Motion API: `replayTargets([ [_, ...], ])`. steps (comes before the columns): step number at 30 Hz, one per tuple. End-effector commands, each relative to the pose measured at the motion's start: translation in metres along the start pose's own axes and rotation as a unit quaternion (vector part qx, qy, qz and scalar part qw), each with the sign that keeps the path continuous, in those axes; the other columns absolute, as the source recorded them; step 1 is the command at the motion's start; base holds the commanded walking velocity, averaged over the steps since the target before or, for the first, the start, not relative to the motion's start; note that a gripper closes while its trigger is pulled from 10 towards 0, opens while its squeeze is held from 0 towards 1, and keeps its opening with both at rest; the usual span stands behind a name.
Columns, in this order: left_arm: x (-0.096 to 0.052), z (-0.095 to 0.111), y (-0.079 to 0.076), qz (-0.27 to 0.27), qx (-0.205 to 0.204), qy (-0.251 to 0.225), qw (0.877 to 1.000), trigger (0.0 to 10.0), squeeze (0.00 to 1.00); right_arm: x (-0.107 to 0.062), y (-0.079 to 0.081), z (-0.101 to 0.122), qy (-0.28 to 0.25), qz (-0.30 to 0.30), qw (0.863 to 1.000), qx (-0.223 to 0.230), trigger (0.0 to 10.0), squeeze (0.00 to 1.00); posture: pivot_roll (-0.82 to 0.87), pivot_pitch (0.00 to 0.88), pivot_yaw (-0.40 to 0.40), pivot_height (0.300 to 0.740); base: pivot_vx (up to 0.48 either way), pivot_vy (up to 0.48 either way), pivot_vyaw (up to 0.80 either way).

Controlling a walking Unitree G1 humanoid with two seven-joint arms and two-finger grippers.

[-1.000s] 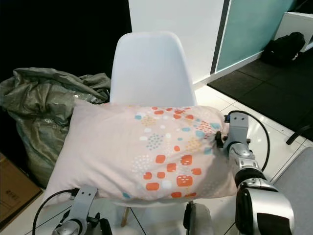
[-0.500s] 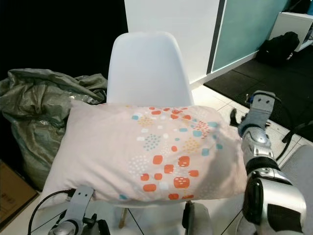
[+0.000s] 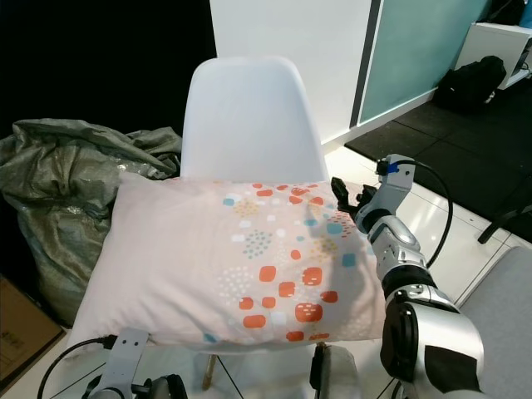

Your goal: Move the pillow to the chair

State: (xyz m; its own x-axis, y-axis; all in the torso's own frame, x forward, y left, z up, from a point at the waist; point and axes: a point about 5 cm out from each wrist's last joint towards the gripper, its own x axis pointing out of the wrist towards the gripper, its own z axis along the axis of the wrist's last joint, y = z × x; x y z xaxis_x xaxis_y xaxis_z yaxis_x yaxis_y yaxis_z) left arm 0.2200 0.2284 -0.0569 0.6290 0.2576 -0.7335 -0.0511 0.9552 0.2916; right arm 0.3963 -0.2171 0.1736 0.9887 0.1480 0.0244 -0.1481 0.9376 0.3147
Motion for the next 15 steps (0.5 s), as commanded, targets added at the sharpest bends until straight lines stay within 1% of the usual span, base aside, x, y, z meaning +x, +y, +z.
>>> replayTargets([
  [1,-0.0009,-0.0101,0.0001,-0.003,0.01,0.028,1.0,10.0,0.0,0.0019,0.0017,0.0067,-0.01,0.007,1.0,0.003,10.0,0.0,-0.07,0.067,-0.012,0.505,-0.48,0.0,0.0],
  [3,-0.0009,-0.0102,0.0006,-0.004,0.018,0.03,0.999,10.0,0.0,0.0018,0.0016,0.0073,-0.011,0.01,1.0,0.004,10.0,0.0,-0.07,0.064,-0.012,0.515,-0.48,0.0,0.0],
  [6,-0.0008,-0.0097,0.0006,-0.005,0.013,0.028,1.0,10.0,0.0,0.0017,0.0018,0.0073,-0.011,0.013,1.0,0.004,10.0,0.0,-0.07,0.064,-0.012,0.525,-0.48,0.0,0.0],
  [15,-0.0008,-0.0102,0.0015,-0.003,0.016,0.031,0.999,10.0,0.0,0.0027,0.0058,0.0058,-0.011,0.024,1.0,0.006,10.0,0.0,-0.07,0.071,-0.009,0.55,0.0,0.0,0.0],
])
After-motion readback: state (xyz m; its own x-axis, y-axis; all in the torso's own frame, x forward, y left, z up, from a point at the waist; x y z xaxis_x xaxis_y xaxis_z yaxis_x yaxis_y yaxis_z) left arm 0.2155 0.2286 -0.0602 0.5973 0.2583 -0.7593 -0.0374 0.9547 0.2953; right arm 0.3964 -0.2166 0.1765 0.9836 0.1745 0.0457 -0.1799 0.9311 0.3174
